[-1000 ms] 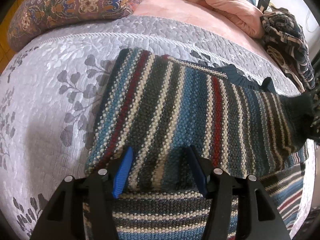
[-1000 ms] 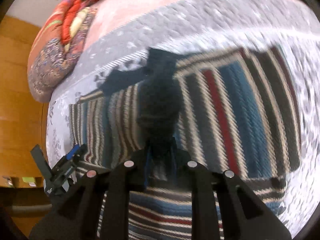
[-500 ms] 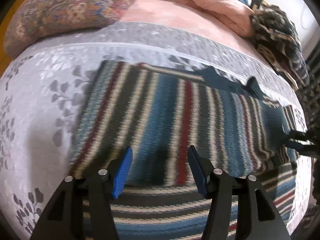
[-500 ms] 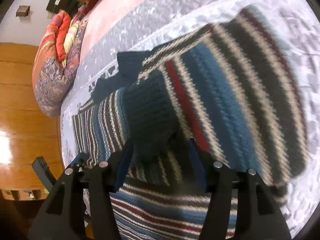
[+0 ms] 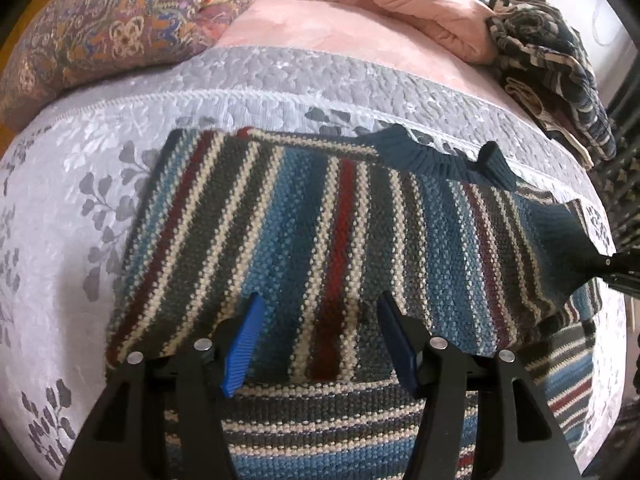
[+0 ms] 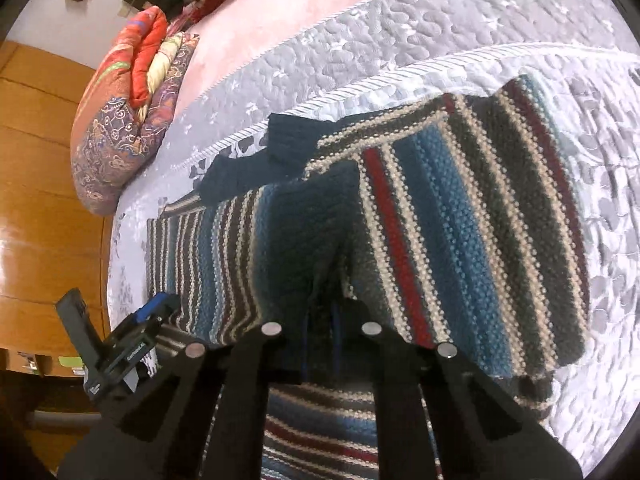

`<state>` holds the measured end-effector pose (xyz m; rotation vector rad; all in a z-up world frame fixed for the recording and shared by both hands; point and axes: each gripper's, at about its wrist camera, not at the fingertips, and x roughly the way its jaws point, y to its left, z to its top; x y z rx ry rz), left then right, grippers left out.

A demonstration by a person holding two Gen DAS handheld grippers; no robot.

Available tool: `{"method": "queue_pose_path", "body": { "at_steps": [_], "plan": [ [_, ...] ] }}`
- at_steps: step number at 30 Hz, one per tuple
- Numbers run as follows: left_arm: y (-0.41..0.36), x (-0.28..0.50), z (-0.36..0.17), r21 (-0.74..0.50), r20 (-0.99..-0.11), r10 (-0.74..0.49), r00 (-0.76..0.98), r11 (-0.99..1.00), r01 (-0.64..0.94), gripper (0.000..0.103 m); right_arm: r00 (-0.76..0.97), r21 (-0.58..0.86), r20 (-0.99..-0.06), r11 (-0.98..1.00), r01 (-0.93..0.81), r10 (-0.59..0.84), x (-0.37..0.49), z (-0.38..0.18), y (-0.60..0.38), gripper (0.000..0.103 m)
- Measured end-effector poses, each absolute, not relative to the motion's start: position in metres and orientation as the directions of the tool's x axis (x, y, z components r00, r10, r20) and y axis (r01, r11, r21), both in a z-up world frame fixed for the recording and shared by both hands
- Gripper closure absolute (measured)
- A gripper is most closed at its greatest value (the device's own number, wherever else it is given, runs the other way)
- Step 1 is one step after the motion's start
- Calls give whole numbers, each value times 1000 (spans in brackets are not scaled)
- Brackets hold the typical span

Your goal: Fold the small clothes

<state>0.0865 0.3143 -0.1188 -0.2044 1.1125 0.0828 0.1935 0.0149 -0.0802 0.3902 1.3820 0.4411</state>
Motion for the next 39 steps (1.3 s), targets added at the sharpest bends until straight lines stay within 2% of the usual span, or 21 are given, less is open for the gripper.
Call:
{"method": "queue_pose_path", "body": {
  "at_steps": [12, 16, 21, 25, 30, 39],
  "plan": [
    [313, 89, -132, -112, -901, -31, 432, 980, -164, 42, 84, 496, -866, 868, 15, 493, 190, -126, 6, 94],
    [311, 88, -127, -106, -901, -25, 433, 981, -164, 44, 81, 469, -880, 883, -14, 468, 191, -113, 14, 87],
    [300, 83, -109, -91, -882, -19, 471, 987, -129, 44, 196, 417, -886, 907, -60, 421, 187, -73, 13, 82],
    [292, 81, -101, -94, -874, -27, 486, 989, -113, 43, 221, 414, -875, 903, -118, 430, 184, -58, 27, 82],
    [284, 82, -102, -85, -874, -24, 486, 991, -105, 43, 189, 378, -892, 906, -189, 411, 183, -67, 53, 82],
    [286, 84, -120, -75, -890, -15, 456, 991, -115, 43, 130, 346, -922, 926, -148, 365, 180, -102, 43, 84]
  ]
}}
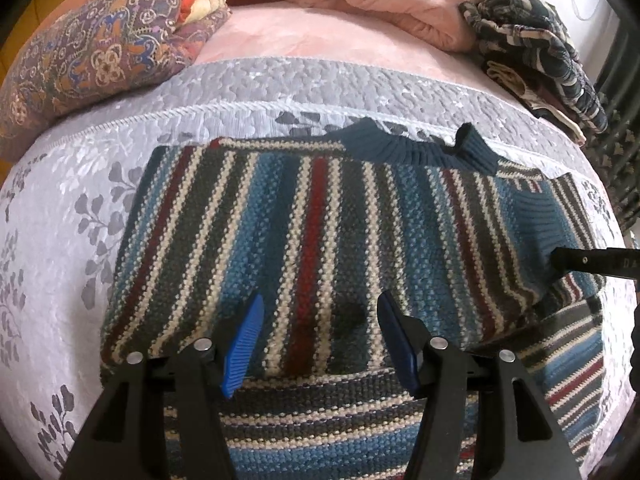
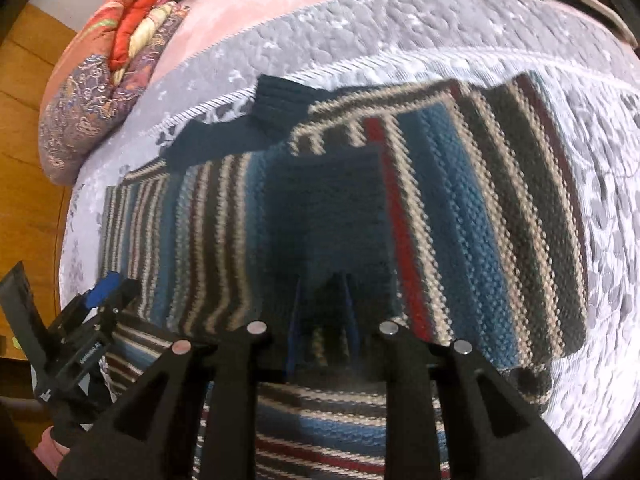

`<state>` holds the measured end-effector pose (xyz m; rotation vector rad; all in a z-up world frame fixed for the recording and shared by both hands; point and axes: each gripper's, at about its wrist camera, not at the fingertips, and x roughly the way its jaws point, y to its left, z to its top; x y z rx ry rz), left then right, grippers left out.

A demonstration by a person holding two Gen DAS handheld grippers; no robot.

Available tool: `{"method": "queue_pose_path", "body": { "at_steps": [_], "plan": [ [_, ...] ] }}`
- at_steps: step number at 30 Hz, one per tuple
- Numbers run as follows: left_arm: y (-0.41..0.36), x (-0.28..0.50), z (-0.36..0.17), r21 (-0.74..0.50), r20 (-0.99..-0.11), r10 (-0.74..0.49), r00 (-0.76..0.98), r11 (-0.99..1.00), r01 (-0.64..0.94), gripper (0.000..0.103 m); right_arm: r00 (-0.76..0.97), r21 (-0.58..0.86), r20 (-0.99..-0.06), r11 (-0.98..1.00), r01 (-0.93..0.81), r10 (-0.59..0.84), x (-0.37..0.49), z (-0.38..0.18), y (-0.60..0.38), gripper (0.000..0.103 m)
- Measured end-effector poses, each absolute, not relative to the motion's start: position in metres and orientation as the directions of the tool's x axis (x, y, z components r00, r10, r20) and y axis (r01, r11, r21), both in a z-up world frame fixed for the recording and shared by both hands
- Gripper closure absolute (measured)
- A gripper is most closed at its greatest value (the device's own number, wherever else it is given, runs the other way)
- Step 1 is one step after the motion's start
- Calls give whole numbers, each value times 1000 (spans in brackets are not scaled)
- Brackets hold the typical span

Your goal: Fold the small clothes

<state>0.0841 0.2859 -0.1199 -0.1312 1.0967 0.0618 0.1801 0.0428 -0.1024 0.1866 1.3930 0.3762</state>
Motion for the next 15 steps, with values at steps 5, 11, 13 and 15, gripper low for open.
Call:
{"method": "queue_pose_path", "body": {
  "at_steps": [5, 11, 13, 15],
  "plan": [
    [288, 84, -129, -79, -897, -17, 442, 989, -122, 42, 112, 358, -921, 923, -139, 373, 181, -112, 39, 84],
    [287, 83, -135, -72, -894, -11, 447, 990, -118, 40, 124, 325, -930, 931, -168, 347, 178, -117, 44, 84],
    [287, 83, -136, -69, -894, -10, 448, 991, -116, 40, 130, 324, -929, 931, -170, 347, 178, -119, 45, 84],
    [287, 83, -137, -69, -893, -10, 450, 991, -114, 39, 133, 329, -926, 929, -171, 353, 179, -121, 44, 84]
  ]
}}
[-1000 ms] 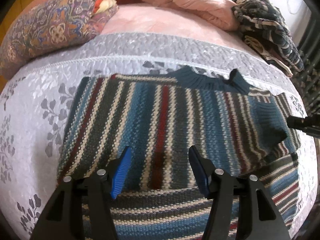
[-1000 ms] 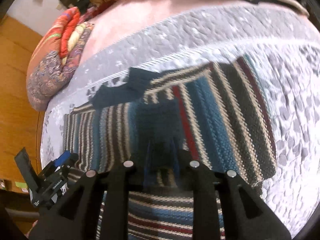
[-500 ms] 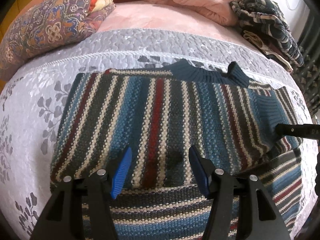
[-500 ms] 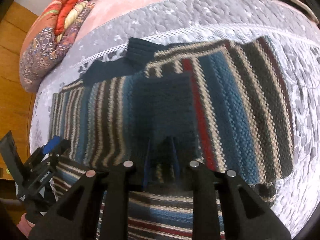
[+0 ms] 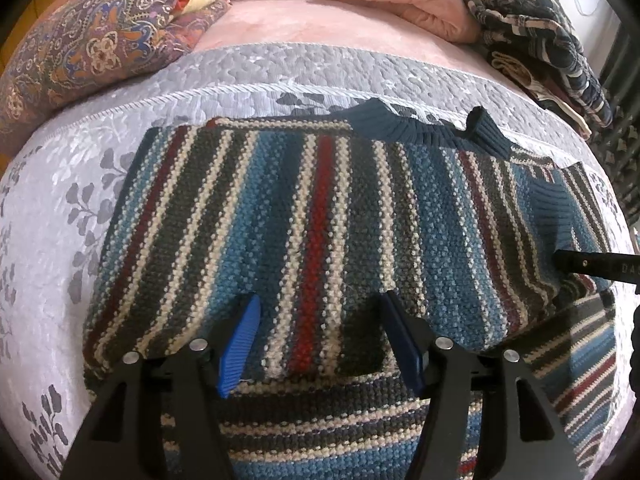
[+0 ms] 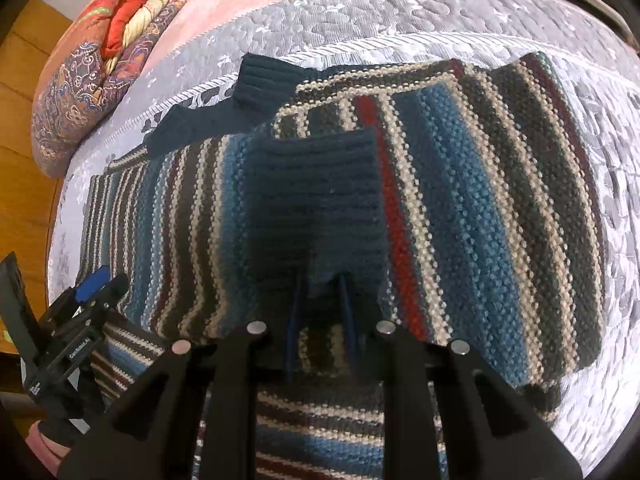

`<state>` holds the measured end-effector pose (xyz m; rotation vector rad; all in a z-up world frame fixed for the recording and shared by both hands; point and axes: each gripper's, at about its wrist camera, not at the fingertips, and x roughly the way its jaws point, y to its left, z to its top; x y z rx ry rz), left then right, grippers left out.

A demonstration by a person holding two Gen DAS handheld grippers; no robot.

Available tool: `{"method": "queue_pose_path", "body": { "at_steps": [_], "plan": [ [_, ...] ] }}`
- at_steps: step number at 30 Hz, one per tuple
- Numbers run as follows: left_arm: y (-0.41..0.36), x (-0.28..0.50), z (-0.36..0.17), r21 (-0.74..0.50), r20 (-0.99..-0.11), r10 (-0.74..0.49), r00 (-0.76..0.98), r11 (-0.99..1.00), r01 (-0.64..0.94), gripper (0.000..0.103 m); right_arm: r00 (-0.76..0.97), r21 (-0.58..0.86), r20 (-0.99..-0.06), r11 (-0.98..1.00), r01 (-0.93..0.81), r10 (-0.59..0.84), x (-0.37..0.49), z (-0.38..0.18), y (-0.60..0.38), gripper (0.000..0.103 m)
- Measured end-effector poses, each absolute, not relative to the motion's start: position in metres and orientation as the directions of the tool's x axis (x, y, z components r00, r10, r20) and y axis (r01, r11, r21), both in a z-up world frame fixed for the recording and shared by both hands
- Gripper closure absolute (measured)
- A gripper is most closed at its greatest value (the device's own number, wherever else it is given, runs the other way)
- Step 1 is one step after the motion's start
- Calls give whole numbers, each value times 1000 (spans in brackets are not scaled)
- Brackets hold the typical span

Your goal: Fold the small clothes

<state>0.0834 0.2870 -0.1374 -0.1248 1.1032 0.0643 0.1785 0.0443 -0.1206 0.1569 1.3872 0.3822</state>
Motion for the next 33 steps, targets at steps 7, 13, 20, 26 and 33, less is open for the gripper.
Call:
{"method": "queue_pose_path", "body": {
  "at_steps": [7, 13, 20, 26, 33],
  "plan": [
    [289, 86, -139, -74, -896, -17, 443, 991, -112, 37, 130, 345, -921, 923, -170, 368, 179, -122, 43, 84],
    [297, 81, -124, -114, -902, -44, 430, 984, -139, 39, 157, 377, -904, 914, -148, 398, 171, -98, 31, 62],
    [314, 28, -107, -95, -922, -27, 385, 983, -160, 39, 156, 350, -912, 918, -187, 379, 117, -77, 1, 54],
    [333, -33, -109, -61, -952, 15, 307, 970, -236, 39, 114, 316, -935, 934, -166, 337, 56, -79, -29, 54],
    [344, -97, -106, -46, -970, 29, 243, 954, -295, 39, 82, 291, -950, 950, -112, 300, -2, -72, -53, 54]
  ]
}}
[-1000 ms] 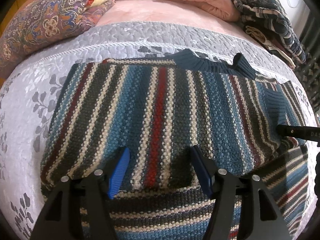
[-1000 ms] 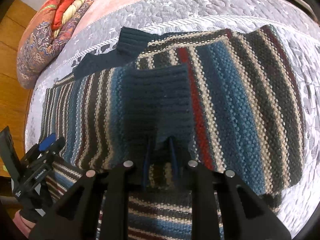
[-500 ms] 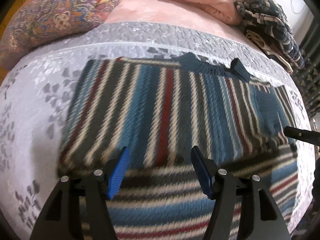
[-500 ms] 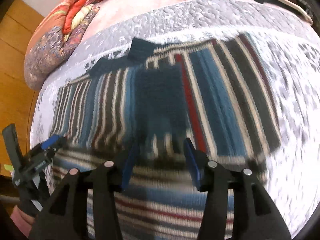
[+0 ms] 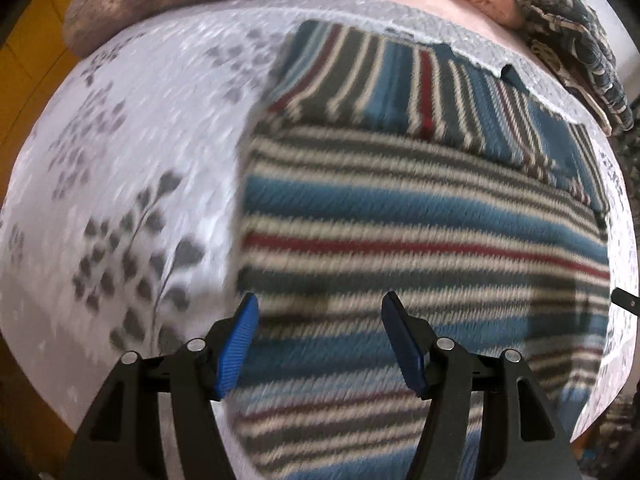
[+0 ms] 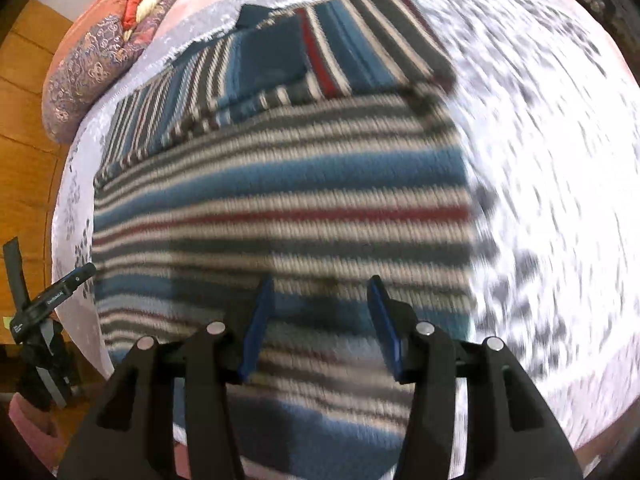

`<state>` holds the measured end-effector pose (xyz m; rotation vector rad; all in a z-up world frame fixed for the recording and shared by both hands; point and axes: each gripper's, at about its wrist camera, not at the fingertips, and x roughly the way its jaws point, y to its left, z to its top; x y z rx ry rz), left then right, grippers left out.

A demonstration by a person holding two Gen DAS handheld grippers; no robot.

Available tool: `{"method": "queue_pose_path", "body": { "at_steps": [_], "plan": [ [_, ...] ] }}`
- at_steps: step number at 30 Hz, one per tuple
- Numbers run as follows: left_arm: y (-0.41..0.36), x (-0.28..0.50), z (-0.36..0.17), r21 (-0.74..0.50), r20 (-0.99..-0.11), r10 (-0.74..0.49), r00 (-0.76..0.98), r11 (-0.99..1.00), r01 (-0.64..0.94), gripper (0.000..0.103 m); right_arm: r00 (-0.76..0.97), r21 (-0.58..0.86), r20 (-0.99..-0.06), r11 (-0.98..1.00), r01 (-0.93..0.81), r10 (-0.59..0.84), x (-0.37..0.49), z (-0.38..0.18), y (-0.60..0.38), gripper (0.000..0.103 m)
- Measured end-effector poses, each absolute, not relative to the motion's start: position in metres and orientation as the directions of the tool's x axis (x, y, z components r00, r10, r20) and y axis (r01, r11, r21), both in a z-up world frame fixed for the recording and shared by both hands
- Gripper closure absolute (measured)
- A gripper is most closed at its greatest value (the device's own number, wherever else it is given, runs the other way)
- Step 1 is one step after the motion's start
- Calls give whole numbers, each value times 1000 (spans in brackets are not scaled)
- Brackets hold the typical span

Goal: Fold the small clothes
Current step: 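Grasp the dark blue ribbed hem of the sweater with both tools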

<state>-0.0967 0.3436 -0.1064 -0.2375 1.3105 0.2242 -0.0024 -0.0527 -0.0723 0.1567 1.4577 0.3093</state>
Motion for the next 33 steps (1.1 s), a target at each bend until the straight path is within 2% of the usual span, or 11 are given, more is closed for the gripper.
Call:
{"method": "queue_pose_path", "body": {
  "at_steps": [11, 18, 25, 28, 31, 33],
  "plan": [
    [349, -188, -127, 16, -998, 33, 47, 947, -322, 38, -76, 213, -975, 976, -30, 211, -100, -86, -101, 52],
    [335, -221, -145, -40, -999, -44, -3, 943, -331, 38, -155, 212, -966, 977, -18, 206, -135, -105, -108, 52],
    [328, -234, -149, -61, -998, -63, 5, 928, -367, 38, -178, 240, -955, 971, 8, 237, -146, -122, -106, 51],
    [320, -240, -156, -98, -994, -109, -6, 919, -381, 39, -169, 232, -959, 973, -7, 228, -145, -125, -93, 55],
    [315, -241, -160, -129, -989, -145, -14, 913, -388, 44, -171, 258, -952, 966, -5, 253, -144, -126, -87, 68],
    [314, -241, -162, -134, -988, -152, -14, 909, -395, 46, -174, 268, -949, 963, -4, 263, -142, -127, -77, 72]
  ]
}}
